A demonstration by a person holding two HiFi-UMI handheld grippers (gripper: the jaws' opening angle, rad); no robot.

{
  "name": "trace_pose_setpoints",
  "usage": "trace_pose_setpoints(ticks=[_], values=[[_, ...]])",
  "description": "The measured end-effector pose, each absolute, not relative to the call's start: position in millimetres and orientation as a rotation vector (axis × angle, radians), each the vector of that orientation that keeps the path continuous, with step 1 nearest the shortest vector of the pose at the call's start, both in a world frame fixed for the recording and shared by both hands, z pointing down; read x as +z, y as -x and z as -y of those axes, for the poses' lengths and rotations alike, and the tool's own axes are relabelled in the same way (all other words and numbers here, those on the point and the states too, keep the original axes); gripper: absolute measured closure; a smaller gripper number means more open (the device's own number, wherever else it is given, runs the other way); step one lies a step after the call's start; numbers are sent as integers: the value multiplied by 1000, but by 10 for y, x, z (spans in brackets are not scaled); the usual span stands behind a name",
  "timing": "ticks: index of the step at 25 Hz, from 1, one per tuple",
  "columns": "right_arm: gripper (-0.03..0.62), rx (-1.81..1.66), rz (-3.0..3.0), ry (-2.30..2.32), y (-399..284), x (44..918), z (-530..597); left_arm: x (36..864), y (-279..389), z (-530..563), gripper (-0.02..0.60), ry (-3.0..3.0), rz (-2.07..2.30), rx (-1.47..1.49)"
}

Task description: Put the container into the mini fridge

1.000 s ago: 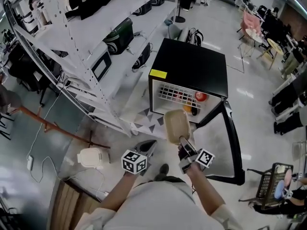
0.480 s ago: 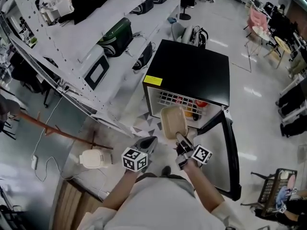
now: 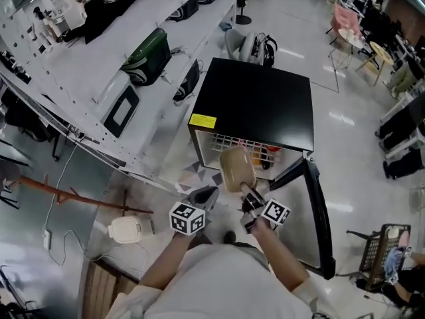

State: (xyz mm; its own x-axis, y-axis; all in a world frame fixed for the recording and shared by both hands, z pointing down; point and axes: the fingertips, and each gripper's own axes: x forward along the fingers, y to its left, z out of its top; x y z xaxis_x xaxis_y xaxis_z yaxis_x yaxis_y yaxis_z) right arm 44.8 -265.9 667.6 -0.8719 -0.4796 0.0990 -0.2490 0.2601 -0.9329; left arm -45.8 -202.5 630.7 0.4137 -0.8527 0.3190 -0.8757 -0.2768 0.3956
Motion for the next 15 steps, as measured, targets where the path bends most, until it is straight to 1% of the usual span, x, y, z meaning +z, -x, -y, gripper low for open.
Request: trace_pose_setpoints(ticks=[15], values=[[364, -1669, -2181, 866, -214, 6833, 2984, 6405, 662, 2480, 578, -2302, 1250, 144]])
